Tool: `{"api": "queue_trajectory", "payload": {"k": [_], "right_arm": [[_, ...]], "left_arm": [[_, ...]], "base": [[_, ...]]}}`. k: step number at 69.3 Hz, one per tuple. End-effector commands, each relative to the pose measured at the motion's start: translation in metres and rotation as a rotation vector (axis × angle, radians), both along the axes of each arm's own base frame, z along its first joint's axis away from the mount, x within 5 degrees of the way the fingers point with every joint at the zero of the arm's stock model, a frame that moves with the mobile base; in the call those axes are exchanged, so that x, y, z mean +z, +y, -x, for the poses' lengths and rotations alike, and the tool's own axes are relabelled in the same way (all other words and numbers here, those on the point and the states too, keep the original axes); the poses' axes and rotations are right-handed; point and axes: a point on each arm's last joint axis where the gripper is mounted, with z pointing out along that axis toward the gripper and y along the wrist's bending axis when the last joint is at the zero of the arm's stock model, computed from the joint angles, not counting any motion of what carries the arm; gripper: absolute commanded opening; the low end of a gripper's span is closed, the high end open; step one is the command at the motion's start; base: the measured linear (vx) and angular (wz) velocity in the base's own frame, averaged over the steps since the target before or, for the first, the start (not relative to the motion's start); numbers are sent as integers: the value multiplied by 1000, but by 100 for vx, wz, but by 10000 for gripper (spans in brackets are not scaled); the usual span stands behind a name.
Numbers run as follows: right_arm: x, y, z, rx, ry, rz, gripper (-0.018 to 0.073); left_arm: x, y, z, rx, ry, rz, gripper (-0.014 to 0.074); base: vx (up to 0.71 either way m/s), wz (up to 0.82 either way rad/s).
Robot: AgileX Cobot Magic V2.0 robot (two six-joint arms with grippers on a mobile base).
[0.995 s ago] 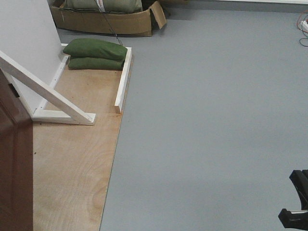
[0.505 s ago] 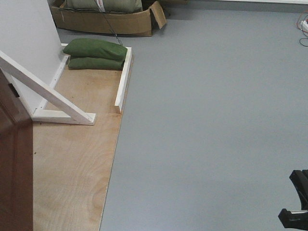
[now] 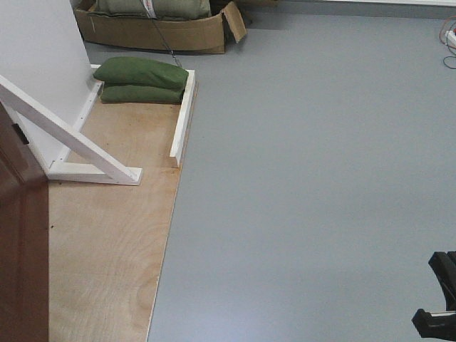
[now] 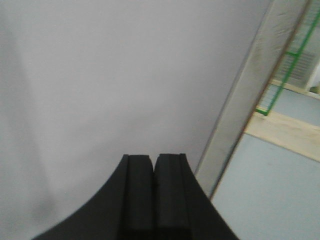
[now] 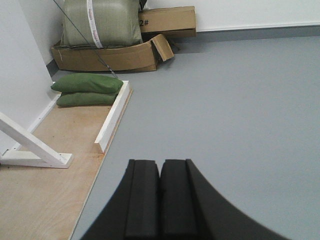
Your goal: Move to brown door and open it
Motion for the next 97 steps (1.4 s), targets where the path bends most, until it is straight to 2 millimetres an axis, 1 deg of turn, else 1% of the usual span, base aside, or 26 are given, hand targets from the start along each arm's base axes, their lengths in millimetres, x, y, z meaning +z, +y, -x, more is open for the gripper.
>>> {"api": "queue_trajectory", "payload": {"k": [1, 4, 13, 14, 22, 29, 39, 46, 54, 67, 76, 84, 97], "right_arm": [[7, -1, -1, -8, -93, 4, 0], [7, -1, -1, -8, -93, 4, 0], [7, -1, -1, -8, -93, 4, 0], [7, -1, -1, -8, -93, 4, 0], [7, -1, -1, -8, -93, 4, 0], [7, -1, -1, -8, -93, 4, 0], [7, -1, -1, -8, -93, 4, 0], [7, -1, -1, -8, -93, 4, 0], [7, -1, -1, -8, -93, 4, 0], [7, -1, -1, -8, -93, 4, 0], [7, -1, -1, -8, -93, 4, 0], [7, -1, -1, -8, -93, 4, 0], [7, -1, -1, -8, -93, 4, 0]], "left_arm": [[15, -3, -7, -128, -37, -82, 17], [15, -2, -11, -168, -45, -87, 17], [19, -9, -12, -247, -87, -108, 17], [23, -13, -11, -278, -99, -134, 17], [31, -22, -9, -342, -109, -183, 17], [36, -28, -11, -404, -111, -221, 17], [46, -41, -14, -536, -113, -301, 17], [53, -51, -19, -657, -118, -368, 17], [60, -64, -24, -798, -166, -428, 17], [66, -83, -40, -1087, -231, -495, 17], [68, -97, -50, -1285, -254, -523, 17], [69, -111, -56, -1447, -232, -560, 17], [66, -129, -72, -1628, -278, -538, 17]], "base": [[0, 0], [0, 0], [0, 0], [0, 0], [0, 0], [0, 0], [0, 0], [0, 0], [0, 0], [0, 0], [0, 0], [0, 0], [0, 0]]}}
